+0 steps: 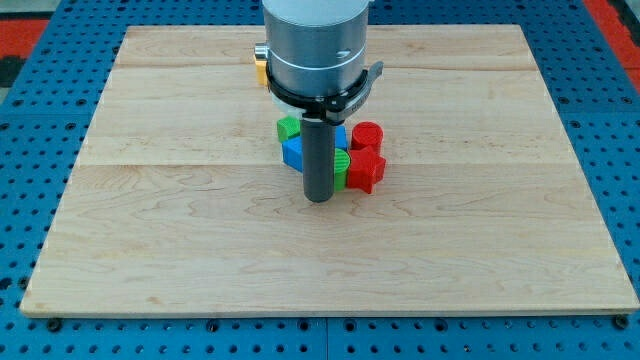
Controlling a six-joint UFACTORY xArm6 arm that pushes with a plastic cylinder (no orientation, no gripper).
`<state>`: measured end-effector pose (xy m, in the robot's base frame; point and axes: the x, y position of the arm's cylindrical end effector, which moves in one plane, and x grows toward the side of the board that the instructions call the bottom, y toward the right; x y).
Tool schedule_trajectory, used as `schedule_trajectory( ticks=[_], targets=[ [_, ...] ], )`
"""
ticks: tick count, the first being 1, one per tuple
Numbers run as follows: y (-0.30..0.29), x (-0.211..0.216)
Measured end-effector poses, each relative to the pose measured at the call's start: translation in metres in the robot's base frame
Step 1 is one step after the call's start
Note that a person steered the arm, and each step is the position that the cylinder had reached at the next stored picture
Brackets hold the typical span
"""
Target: Separate the green block from the group block
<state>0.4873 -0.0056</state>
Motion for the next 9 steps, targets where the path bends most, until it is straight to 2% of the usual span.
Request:
schedule_trajectory(
  ticks=[1, 2, 3, 4, 5, 6, 8, 9],
  targets=[
    [-0.005, 0.003],
    [-0.050, 0.005],
    [-0.061, -0.027],
    [-0.053, -0.060],
    [-0.007, -0.062],
    [-0.015, -0.060],
    [0.004, -0.057],
    [-0.068, -0.054]
  ],
)
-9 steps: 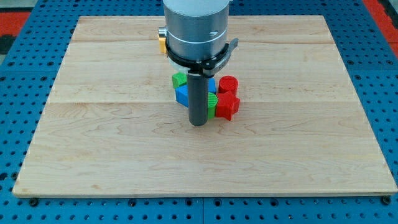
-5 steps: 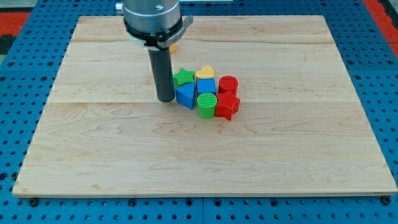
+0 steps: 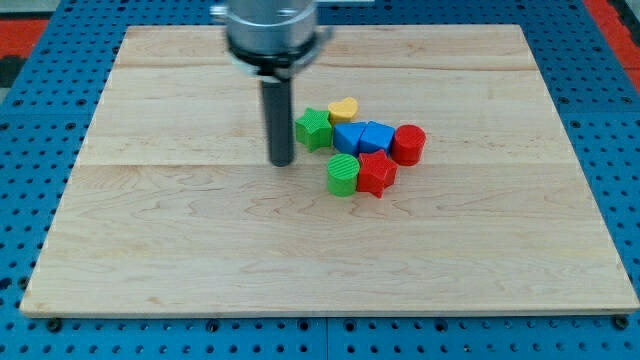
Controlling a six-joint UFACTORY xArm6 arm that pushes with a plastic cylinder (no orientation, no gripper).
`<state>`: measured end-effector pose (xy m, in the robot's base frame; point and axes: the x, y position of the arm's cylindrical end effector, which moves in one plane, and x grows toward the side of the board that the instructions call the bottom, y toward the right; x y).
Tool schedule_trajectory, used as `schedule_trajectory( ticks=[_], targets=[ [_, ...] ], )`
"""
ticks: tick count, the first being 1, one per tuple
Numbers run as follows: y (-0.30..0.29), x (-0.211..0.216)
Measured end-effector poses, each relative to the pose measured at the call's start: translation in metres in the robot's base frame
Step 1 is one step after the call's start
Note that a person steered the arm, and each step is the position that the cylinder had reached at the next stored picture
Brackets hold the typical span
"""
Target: Separate the green block from the group block
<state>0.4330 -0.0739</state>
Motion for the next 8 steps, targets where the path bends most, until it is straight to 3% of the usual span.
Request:
schedule_trajectory(
  ticks=[2, 3, 4, 6, 7, 8],
  targets=[
    [-0.017, -0.075],
    [0.036, -0.087],
    [0.086, -0.093],
    [0.104, -0.075],
    [0.073, -0.104],
    [0.047, -0.086]
  ],
)
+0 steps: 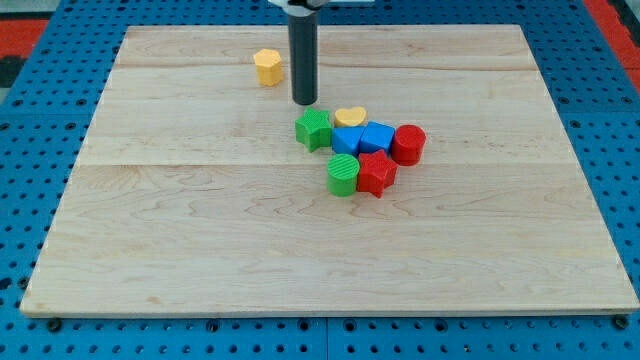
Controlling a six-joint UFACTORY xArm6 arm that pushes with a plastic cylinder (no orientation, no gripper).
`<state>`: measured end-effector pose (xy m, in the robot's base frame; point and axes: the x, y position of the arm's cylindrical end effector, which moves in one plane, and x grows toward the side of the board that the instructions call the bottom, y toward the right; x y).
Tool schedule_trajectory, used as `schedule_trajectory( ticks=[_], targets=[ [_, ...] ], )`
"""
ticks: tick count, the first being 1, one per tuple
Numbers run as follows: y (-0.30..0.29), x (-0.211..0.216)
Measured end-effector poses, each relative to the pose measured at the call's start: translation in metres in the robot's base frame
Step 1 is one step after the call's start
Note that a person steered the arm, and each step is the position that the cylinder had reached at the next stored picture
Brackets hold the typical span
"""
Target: Separate the green block from the group block
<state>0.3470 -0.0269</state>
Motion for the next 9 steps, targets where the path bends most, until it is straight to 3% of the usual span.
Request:
schedule_trajectory(
  ticks=[1, 2, 3, 7, 8, 9],
  targets=[
    [-0.005, 0.027],
    [-0.027, 0.088],
    [-0.027, 0.110],
    [0.035, 0.095],
    [0.033, 0.114],
    [0.055, 0.166]
  ],
)
